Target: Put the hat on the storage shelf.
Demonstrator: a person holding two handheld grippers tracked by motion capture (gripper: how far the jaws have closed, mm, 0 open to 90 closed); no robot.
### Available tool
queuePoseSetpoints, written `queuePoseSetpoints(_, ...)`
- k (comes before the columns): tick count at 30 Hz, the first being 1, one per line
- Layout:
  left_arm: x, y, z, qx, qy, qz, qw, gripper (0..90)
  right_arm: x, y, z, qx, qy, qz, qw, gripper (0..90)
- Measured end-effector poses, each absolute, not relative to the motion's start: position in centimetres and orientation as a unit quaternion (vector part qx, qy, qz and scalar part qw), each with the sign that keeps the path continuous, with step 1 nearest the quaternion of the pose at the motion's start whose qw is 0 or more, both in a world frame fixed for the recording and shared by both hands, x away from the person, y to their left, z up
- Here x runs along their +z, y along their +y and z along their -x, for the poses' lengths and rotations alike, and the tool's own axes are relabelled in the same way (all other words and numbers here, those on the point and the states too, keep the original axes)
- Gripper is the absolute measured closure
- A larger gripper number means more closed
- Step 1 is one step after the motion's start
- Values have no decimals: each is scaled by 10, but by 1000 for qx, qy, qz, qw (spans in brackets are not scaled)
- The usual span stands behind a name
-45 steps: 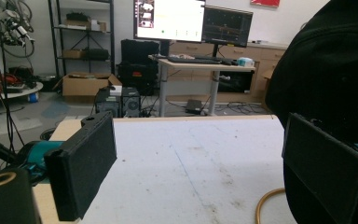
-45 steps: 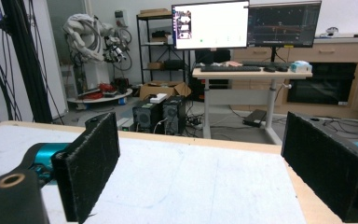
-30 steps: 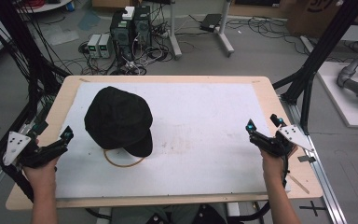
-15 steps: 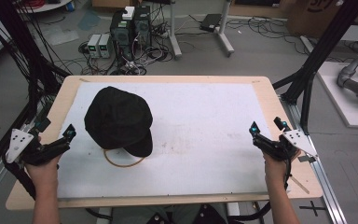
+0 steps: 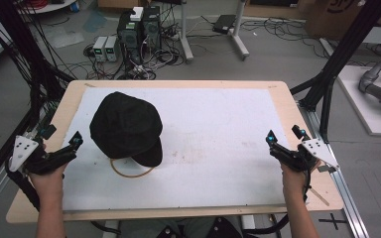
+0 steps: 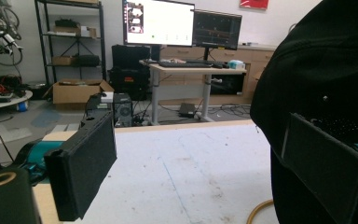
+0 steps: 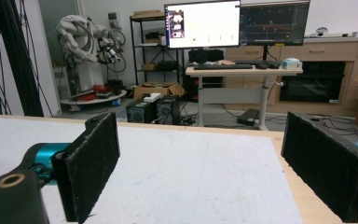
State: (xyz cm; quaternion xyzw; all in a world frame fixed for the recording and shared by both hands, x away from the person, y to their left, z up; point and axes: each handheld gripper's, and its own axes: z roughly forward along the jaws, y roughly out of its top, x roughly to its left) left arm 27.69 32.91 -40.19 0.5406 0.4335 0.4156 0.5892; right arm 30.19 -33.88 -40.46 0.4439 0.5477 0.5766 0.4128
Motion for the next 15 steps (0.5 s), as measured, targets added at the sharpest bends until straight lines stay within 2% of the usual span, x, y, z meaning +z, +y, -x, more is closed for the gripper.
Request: queuePoseSetpoints(15, -402, 327, -279, 414, 432, -543, 589, 103, -406, -339, -301, 571, 553, -446, 412, 110)
